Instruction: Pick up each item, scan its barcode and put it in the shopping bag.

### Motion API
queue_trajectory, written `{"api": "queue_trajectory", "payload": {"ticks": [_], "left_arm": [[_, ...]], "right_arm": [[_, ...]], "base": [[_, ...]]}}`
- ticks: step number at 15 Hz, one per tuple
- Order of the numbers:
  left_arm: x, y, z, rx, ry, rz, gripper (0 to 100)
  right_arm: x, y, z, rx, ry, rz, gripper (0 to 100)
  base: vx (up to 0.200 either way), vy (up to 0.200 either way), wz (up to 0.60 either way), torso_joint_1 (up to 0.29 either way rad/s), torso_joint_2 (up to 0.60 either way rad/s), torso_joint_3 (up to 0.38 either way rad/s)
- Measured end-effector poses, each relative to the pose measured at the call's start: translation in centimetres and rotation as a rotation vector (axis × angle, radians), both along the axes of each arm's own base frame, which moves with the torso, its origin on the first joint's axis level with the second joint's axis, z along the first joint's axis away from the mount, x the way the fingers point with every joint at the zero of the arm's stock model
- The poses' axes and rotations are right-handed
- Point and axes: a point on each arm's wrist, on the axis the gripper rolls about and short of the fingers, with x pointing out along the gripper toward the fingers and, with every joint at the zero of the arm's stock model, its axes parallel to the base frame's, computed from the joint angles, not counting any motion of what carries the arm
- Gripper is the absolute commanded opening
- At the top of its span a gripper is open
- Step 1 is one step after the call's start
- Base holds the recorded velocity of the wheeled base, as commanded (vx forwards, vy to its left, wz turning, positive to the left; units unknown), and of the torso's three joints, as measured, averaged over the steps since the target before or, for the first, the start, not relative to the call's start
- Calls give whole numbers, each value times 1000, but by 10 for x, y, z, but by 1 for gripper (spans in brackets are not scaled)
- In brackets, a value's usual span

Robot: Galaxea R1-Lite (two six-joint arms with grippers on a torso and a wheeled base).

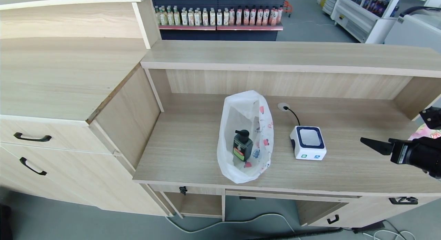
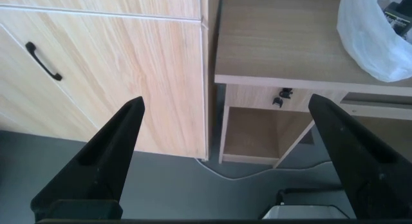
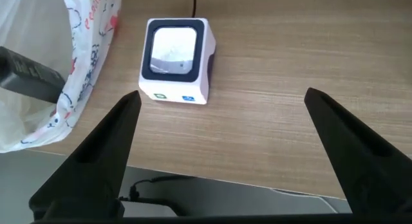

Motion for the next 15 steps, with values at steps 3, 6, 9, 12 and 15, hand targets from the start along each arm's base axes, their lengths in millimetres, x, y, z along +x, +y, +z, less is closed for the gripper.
{"api": "queue_trajectory", "payload": {"ticks": [3,6,9,12,15], "left_arm": [[0,0,0,0,0,-1,100],[0,0,0,0,0,0,100],[0,0,0,1,0,-2,100],[0,0,0,2,0,-2,100],[0,0,0,2,0,-1,100]], "right_arm": [[0,1,4,14,-13,-3,100],[-3,1,8,59,-15,-18,100],[-3,2,9,80,-16,-22,100],[-4,2,11,101,-20,-24,100],[-5,3,12,115,-20,-27,100]], "base": [[0,-200,0,1,2,6],[0,-200,0,1,1,4],[0,-200,0,5,1,1],[0,-200,0,2,5,-1],[0,-200,0,4,-1,2]]}}
